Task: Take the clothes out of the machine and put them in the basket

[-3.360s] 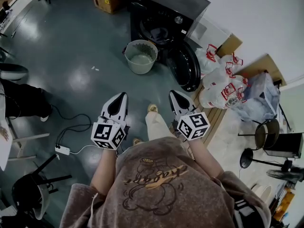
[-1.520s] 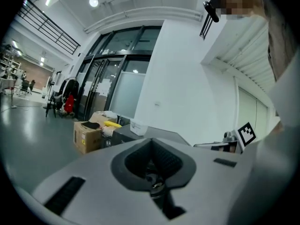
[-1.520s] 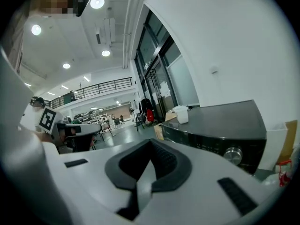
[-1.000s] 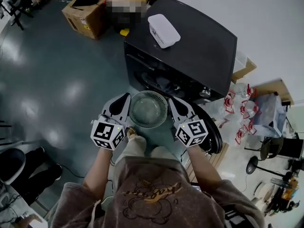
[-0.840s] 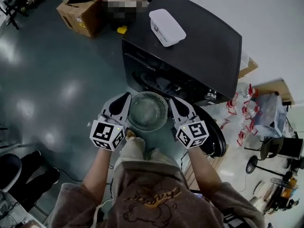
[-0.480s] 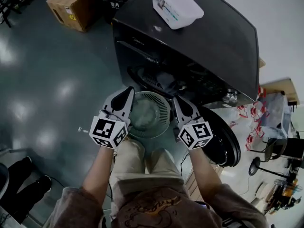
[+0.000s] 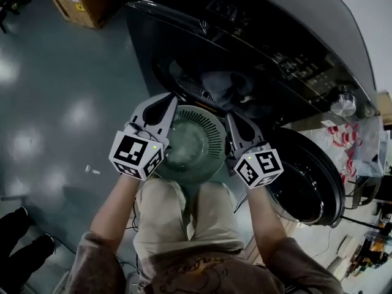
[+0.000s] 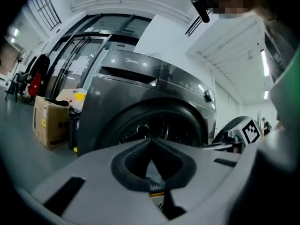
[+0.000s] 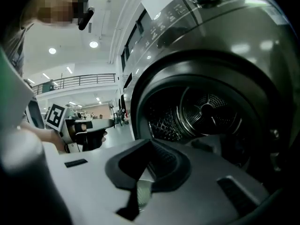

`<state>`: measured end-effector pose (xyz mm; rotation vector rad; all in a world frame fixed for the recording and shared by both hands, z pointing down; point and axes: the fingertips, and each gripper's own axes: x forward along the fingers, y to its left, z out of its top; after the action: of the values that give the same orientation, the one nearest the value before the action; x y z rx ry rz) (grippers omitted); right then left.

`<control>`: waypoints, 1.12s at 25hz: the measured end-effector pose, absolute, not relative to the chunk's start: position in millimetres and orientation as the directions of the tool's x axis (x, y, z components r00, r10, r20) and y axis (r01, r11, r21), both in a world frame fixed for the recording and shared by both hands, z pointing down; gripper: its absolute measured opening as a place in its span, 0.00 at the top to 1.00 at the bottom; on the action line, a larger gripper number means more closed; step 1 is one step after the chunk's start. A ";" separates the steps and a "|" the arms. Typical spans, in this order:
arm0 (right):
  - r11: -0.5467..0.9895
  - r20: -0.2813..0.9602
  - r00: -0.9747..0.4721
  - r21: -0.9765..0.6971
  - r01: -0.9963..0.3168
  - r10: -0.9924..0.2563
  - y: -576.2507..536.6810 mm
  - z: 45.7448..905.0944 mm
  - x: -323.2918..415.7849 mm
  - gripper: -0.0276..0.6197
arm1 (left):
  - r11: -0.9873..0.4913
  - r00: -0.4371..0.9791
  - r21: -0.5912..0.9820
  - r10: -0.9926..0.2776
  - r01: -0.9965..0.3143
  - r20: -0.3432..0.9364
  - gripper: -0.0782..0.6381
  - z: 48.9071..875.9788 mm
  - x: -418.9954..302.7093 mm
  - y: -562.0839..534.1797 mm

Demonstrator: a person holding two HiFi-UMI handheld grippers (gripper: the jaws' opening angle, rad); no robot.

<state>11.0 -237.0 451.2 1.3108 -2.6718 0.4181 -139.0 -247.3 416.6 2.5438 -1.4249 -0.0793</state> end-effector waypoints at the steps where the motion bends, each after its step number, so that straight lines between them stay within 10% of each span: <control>1: 0.586 0.236 -0.613 -0.179 -0.790 -0.754 -236.3 460.3 13.4 0.96 | -0.502 0.526 0.228 -0.849 -0.834 0.055 0.88 425.0 -136.8 -247.6; 21: 0.621 0.126 -0.646 -0.192 -0.760 -0.753 -212.2 516.0 42.6 0.96 | -0.510 0.518 0.205 -0.855 -0.835 -0.018 0.88 472.5 -98.8 -243.4; 28: 0.625 0.114 -0.651 -0.200 -0.755 -0.750 -206.0 519.0 46.4 0.96 | -0.545 0.561 0.214 -0.828 -0.811 0.017 0.58 487.1 -81.0 -247.3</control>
<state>46.4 -206.0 519.0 1.3037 -2.8134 0.3608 -81.0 -247.3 487.1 2.5962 -1.3795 -0.1270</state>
